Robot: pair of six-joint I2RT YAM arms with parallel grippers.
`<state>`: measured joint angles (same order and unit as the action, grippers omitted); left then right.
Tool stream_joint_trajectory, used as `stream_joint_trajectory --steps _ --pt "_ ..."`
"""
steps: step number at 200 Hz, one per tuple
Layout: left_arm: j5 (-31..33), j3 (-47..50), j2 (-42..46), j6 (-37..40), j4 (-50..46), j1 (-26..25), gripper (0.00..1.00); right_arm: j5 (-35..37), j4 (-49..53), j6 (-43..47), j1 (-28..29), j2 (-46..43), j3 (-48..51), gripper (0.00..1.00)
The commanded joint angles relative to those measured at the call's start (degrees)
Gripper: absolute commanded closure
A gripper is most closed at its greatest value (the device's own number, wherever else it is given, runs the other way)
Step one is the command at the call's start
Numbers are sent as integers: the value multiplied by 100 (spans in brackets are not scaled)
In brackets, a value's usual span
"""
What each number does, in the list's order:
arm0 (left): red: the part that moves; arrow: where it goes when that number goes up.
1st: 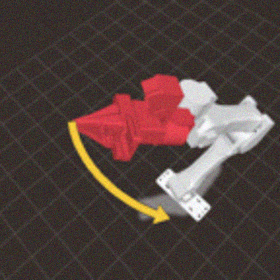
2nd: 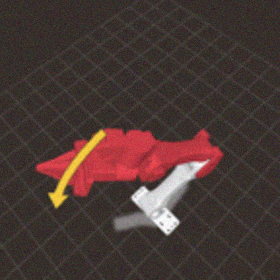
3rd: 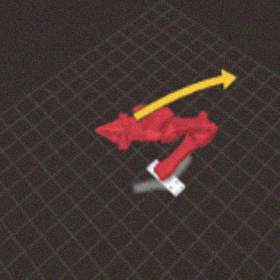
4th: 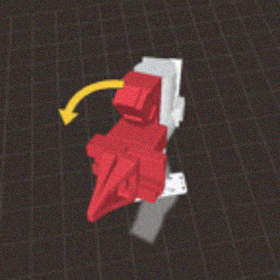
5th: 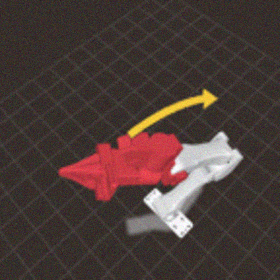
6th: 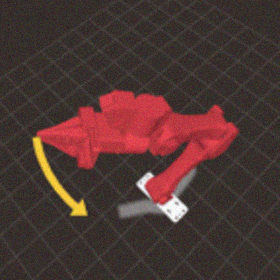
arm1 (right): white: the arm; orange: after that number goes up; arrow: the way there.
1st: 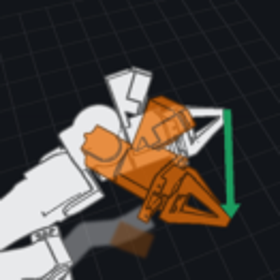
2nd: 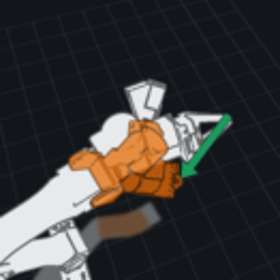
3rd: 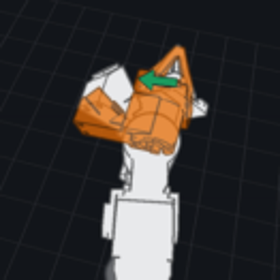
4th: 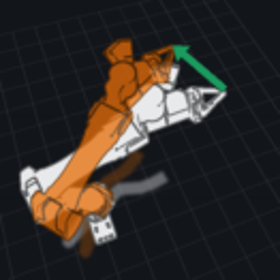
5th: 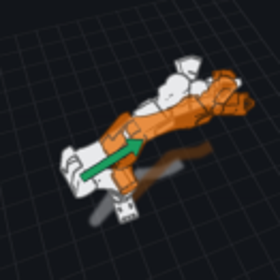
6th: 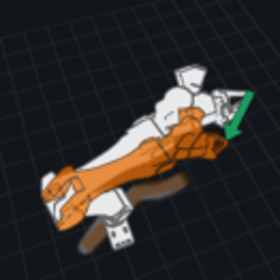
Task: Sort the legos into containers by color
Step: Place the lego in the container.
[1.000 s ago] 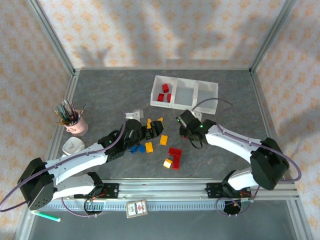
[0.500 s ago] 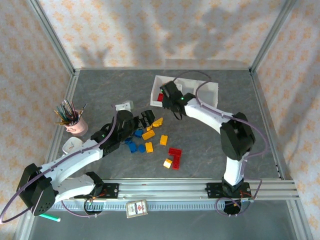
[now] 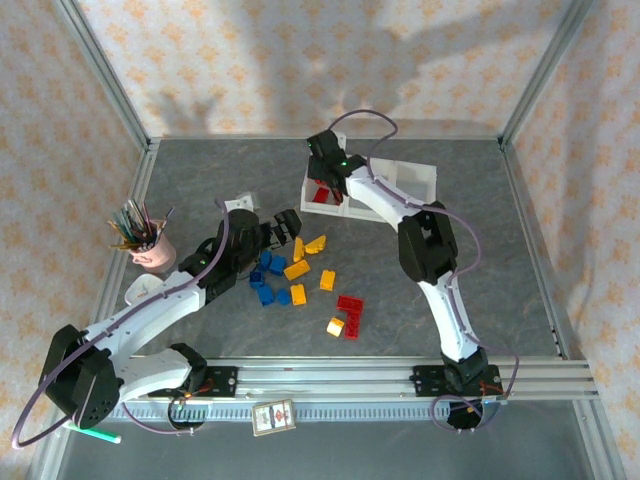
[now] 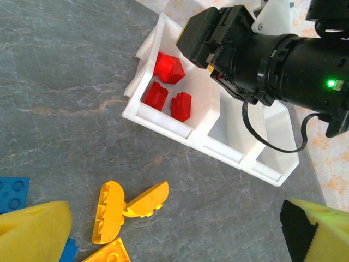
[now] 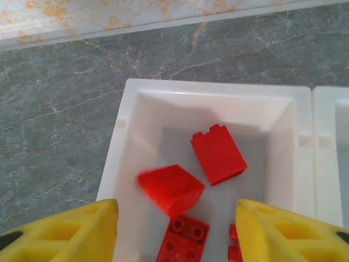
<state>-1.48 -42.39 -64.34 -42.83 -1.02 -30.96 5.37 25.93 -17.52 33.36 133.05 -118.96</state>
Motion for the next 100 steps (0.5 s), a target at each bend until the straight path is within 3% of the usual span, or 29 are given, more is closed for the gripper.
stream_joint_trajectory --steps 1,45,100 --pt "-66 -203 -54 170 -21 72 1 21 237 149 6 -119 -293 40" --pt "-144 -253 -19 125 -134 73 1 -360 61 129 12 -1062 720 35" --pt "-512 -13 226 -88 -235 29 1 -598 -99 71 103 -2858 3178 29"
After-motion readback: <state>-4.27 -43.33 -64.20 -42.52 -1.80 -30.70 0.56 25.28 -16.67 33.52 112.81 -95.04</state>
